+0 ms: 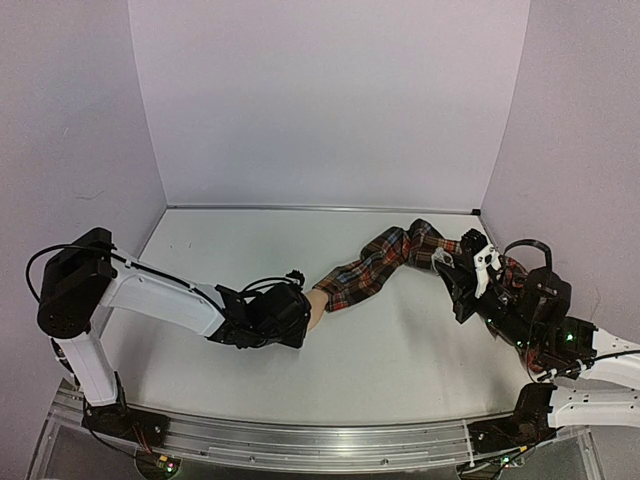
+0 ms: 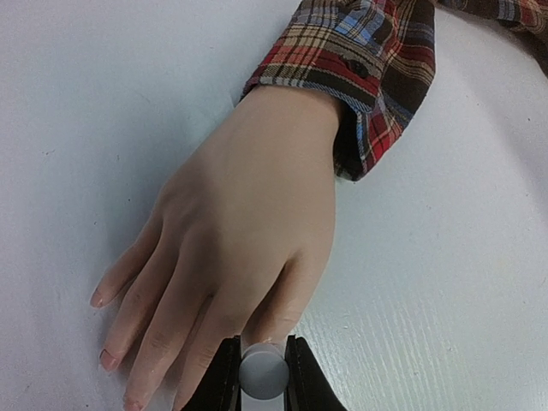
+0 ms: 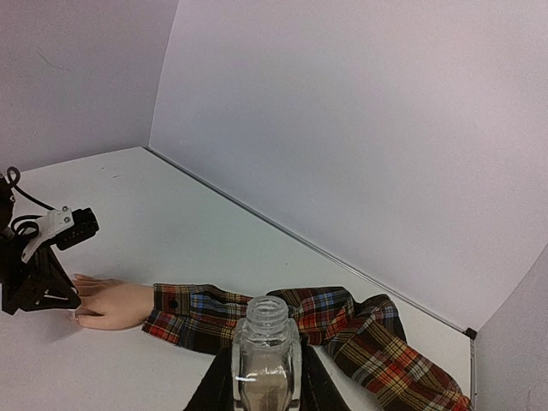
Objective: Paint the nails
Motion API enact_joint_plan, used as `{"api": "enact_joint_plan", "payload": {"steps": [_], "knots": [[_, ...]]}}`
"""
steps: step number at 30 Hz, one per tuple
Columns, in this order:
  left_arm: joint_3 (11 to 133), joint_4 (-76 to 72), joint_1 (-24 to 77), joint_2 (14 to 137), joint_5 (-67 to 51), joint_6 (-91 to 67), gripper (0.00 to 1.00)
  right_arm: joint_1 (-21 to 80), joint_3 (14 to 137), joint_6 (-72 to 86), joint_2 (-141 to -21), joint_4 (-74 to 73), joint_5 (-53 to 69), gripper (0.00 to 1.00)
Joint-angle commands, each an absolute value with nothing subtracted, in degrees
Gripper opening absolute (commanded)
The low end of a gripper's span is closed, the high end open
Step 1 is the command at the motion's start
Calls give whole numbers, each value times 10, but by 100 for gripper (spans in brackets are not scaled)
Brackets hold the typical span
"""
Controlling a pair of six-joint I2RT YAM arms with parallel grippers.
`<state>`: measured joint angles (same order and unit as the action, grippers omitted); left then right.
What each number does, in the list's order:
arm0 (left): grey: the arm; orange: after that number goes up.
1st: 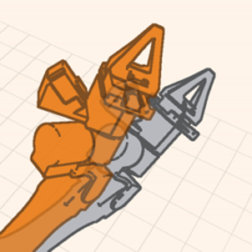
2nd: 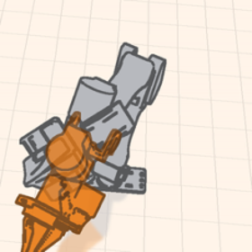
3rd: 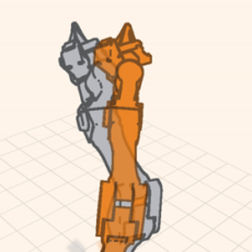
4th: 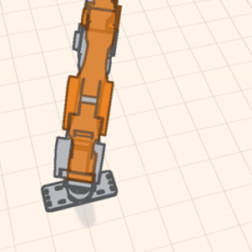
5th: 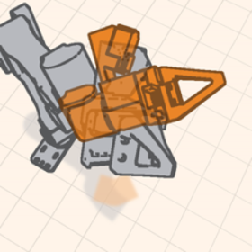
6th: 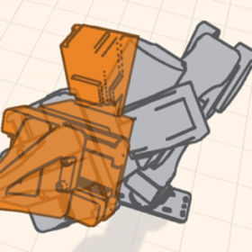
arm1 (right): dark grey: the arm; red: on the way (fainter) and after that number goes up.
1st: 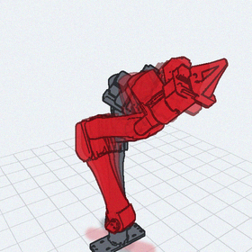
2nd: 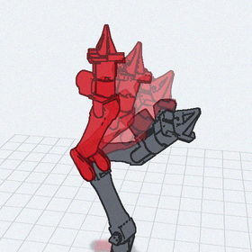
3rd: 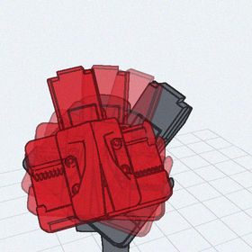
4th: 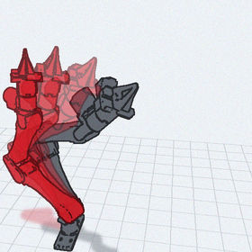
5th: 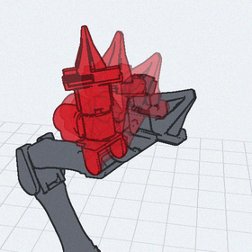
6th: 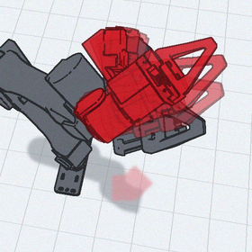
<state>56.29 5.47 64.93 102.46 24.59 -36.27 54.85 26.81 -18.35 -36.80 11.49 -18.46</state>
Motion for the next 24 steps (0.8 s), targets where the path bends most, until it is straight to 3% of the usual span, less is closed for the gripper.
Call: {"api": "enact_joint_plan", "payload": {"steps": [1, 24], "knots": [[580, 40, 647, 1028, 249, -354, 0, 539, 270, -179, -355, 130, -183, 0], [591, 38, 647, 1039, 249, -344, 0, 539, 271, -179, -358, 130, -181, 0]]}}
